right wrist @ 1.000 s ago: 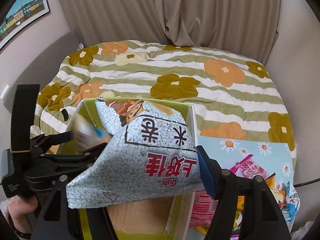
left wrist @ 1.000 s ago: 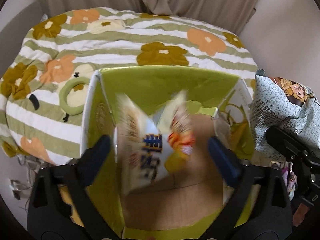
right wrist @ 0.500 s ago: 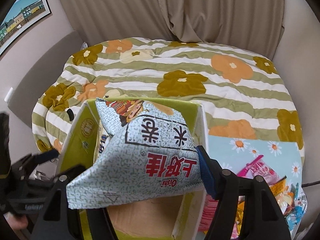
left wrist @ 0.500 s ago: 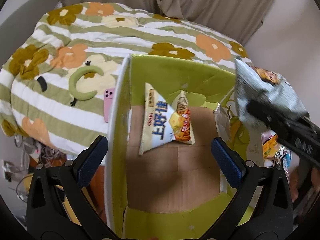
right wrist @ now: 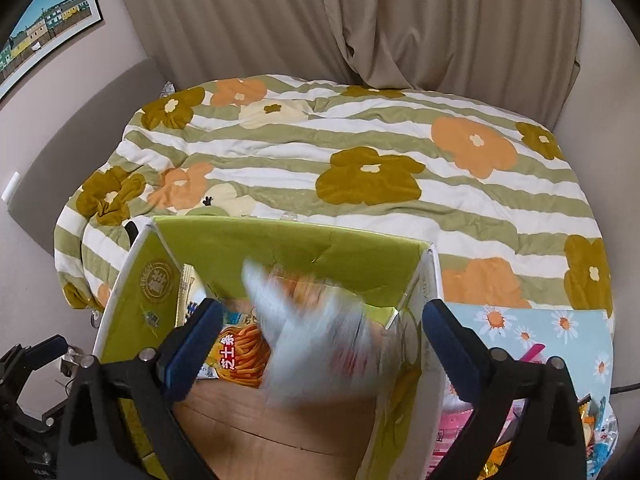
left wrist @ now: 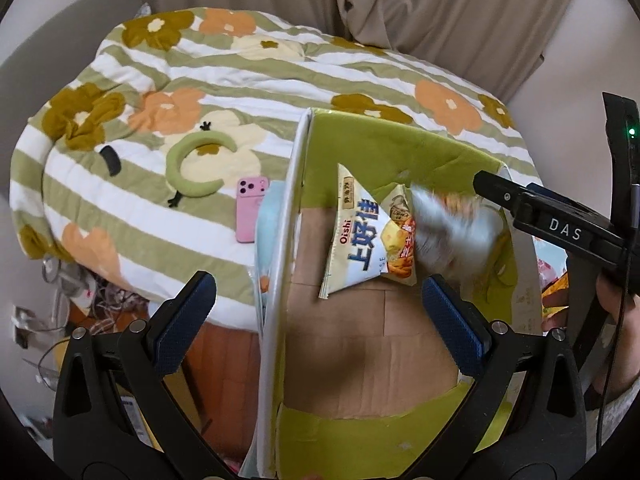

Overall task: Organize snacks
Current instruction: 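Lower the grey Oishi bag into the box and open the right gripper, then grasp the purple MPN bag with the left gripper while the right grasps the Spongy bag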

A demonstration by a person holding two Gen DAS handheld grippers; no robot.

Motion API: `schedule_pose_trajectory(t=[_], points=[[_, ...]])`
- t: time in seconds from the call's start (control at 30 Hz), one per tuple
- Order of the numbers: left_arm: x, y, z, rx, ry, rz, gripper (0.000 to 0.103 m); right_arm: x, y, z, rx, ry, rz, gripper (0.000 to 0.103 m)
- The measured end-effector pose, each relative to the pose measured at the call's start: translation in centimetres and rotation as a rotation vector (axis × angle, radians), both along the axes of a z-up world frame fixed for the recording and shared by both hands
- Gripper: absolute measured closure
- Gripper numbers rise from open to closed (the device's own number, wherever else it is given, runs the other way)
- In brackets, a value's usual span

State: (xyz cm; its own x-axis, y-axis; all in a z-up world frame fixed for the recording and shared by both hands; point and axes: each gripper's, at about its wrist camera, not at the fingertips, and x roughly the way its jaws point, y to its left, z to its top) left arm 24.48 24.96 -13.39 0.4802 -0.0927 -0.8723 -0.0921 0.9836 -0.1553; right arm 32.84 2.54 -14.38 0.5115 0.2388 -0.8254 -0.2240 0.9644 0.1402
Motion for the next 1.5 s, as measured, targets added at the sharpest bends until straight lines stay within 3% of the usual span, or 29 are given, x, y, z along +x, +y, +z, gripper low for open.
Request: schedule_pose_trajectory(t=[0.33, 0.73, 1.13, 1.33, 1.5], points=[[-1.1, -0.6, 1.1, 0.006, -0.017, 0.001, 0.001, -1.7, -0.4, 1.4, 0.02, -0.018, 0.026, 0.004], [-4.4, -3.5, 7.1, 0.025, -0.152, -0.084, 0.001, -7.5, -2.7, 7.7, 0.009, -0.115, 0.003, 0.003], [-9.9, -14.8, 10.6, 0.002, -0.236, -0.241, 0.001, -17.4, -13.1, 11.4, 0.032, -0.204, -0.119, 0.003], [-13.2, -21.9, 9.5, -0.037, -0.212, -0.28, 0.001, -22.4, -20.6, 11.1, 0.005, -0.22, -0.109, 0.003], [-15.8, -27.7, 7.0, -0.06, -0.157, -0.29, 0.001, -25.7, -26.4, 9.5, -0.031, -0.204, -0.063, 0.003]])
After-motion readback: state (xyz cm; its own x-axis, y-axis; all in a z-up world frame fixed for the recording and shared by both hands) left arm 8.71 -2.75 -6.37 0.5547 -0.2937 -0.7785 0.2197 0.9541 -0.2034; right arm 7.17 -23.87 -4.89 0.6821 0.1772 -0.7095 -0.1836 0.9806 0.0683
